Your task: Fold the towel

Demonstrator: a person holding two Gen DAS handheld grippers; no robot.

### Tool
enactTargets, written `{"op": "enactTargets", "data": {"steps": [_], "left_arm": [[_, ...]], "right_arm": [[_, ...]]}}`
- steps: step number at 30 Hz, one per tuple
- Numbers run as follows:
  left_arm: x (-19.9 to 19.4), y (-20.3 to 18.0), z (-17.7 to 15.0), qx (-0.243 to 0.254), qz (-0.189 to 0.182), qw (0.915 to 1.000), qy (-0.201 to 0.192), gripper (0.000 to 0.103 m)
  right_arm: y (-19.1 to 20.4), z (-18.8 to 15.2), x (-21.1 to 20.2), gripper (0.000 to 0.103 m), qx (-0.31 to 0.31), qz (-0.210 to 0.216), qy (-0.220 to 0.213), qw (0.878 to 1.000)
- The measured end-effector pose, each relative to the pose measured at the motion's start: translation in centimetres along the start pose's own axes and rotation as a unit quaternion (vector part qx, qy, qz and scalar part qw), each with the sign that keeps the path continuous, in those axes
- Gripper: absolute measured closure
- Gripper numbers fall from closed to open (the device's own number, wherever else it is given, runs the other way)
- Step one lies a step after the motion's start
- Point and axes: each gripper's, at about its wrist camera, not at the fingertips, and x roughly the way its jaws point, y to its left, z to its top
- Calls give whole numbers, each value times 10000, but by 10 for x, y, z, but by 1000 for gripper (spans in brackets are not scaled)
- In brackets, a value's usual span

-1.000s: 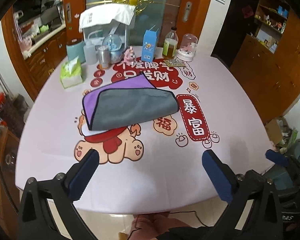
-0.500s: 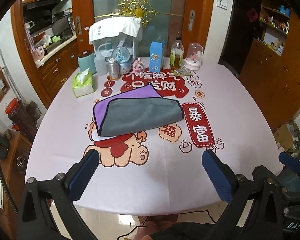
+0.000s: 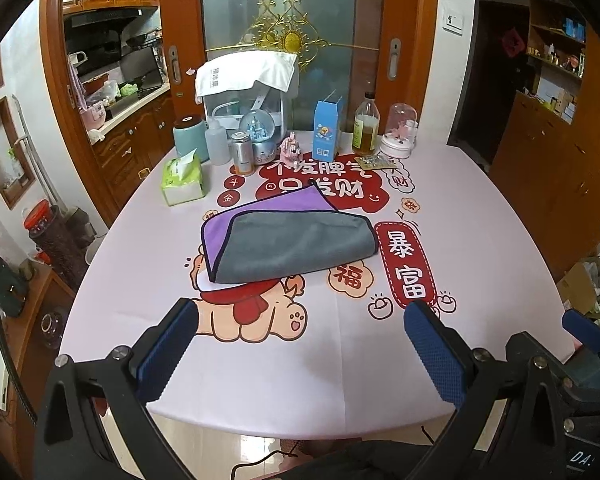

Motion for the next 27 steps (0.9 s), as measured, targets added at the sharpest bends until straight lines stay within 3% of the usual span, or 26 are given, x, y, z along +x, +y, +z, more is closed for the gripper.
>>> {"op": "enactTargets", "data": {"steps": [27], "left_arm": [[1,-7,0,95,10,10000,-24,1]], "right_arm": [[-5,2,0,0,45,-27,-18,10000]]}}
